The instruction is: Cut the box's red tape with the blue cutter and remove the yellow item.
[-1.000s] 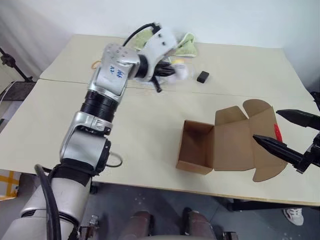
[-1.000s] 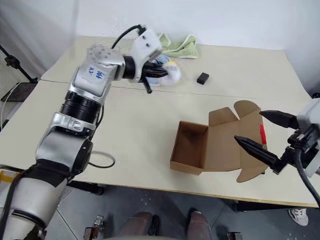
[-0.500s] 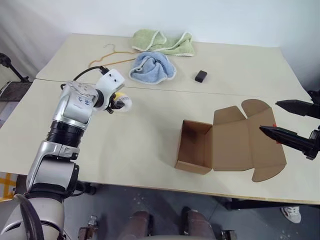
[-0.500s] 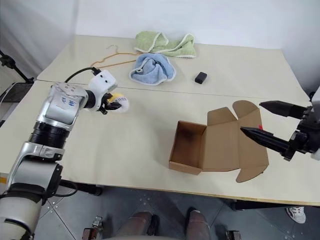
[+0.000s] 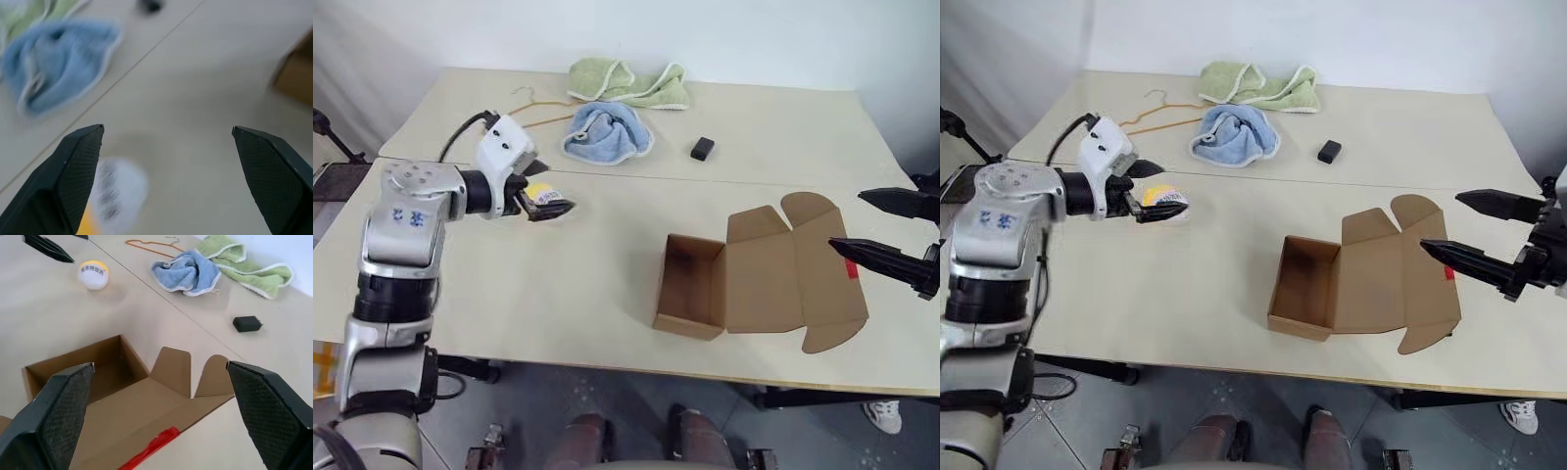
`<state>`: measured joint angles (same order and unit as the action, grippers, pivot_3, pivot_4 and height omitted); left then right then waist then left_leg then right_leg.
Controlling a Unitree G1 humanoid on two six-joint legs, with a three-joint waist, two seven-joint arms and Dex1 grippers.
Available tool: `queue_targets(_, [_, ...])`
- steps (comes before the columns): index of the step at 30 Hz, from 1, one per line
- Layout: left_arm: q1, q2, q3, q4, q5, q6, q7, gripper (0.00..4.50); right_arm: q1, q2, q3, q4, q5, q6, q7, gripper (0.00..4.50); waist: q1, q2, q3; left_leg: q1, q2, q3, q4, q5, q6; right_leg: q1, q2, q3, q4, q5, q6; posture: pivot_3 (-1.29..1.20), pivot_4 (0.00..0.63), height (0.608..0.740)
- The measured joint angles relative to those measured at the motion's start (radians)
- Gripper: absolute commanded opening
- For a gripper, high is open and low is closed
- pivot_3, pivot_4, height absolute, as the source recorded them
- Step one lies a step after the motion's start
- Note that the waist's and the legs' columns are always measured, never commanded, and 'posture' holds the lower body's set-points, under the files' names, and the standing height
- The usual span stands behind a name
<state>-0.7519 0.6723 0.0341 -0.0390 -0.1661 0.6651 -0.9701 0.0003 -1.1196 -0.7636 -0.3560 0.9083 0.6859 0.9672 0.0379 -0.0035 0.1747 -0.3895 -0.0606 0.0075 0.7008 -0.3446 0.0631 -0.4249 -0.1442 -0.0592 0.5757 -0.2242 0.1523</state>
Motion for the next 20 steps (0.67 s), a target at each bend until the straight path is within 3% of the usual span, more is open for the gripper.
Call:
queue_targets(4, [0.166, -0.076, 0.064, 0.004, -0.056, -0.239, 0.005, 4.46, 0.103, 0.053, -0.111, 0.095, -0.096, -0.086, 0.095, 4.50, 0.002, 0.000, 0.000, 0.000, 0.000, 0.001, 0.000, 0.000, 0.000, 0.000, 0.000, -0.001, -0.001, 0.000, 0.000, 0.00, 0.150, 0.740])
queue_targets(9, [0.279, -0.022, 0.097, 0.050, -0.125, -0.334, -0.097, 4.46, 0.267, 0.106, -0.235, 0.263, -0.203, -0.209, 0.235, 4.50, -0.002, 0.001, 0.000, 0.003, 0.001, 0.004, -0.001, 0.001, 0.000, 0.001, 0.000, 0.000, 0.000, 0.000, -0.001, 0.00, 0.150, 0.740])
queue_targets(15, [0.377, 0.022, 0.122, 0.198, -0.143, -0.459, -0.180, 4.46, 0.461, 0.206, -0.233, 0.315, -0.294, -0.357, 0.377, 4.50, -0.014, 0.002, -0.001, 0.005, 0.002, 0.005, -0.002, 0.000, -0.002, 0.001, -0.001, 0.001, 0.001, -0.001, -0.001, 0.00, 0.150, 0.740])
queue_targets(20, [0.392, 0.054, 0.123, 0.276, -0.143, -0.497, -0.201, 4.46, 0.516, 0.266, -0.186, 0.339, -0.360, -0.464, 0.388, 4.50, -0.014, 0.002, -0.001, 0.007, 0.002, 0.006, -0.002, -0.002, -0.007, 0.001, -0.002, 0.003, 0.000, -0.001, -0.001, 0.00, 0.150, 0.740])
